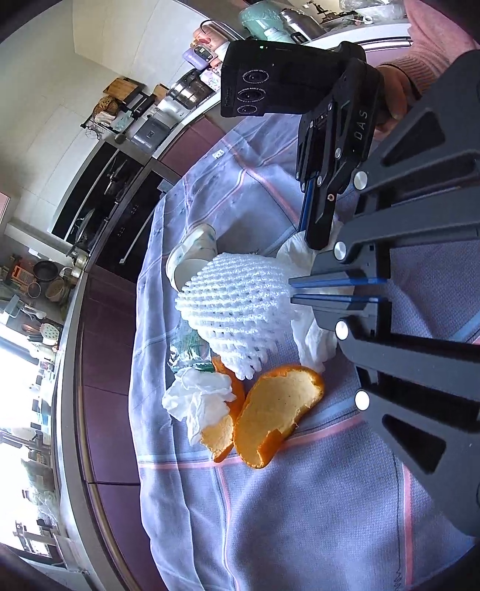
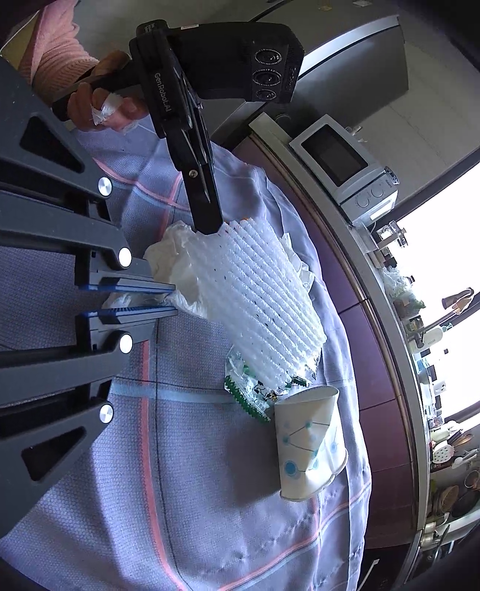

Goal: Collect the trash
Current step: 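Grasp the white foam net with the left gripper while the right gripper grasps a tissue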

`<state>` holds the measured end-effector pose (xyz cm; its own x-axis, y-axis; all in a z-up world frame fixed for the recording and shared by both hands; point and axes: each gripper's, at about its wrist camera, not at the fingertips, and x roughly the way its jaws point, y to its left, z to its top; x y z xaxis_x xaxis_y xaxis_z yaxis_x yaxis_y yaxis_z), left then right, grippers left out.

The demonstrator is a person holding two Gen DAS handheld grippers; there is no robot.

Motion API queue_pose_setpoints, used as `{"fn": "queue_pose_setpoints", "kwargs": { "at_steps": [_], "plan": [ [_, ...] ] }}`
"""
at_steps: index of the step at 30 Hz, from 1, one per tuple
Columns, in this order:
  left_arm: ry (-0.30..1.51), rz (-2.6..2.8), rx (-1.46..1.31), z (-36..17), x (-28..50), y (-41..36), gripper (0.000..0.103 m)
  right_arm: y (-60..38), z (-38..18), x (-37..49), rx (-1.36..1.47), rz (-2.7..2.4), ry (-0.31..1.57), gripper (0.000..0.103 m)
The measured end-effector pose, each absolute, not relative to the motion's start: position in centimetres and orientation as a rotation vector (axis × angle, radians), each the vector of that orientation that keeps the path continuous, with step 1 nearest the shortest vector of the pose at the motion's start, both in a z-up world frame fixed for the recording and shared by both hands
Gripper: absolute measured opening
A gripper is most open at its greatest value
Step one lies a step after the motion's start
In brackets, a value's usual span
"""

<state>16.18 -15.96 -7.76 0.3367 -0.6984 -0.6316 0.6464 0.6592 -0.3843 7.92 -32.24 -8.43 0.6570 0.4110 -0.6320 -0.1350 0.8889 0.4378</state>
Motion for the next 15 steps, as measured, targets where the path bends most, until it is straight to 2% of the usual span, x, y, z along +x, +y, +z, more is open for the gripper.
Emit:
{"fn": "queue_pose_setpoints", "kwargs": {
  "at_steps": [15],
  "plan": [
    [0.692,-0.826,-0.115,-2.3,13.4,-8.2,0.004,-32.1,-5.1,6.8,0.342,0.35,0.718,0.002]
  ]
}}
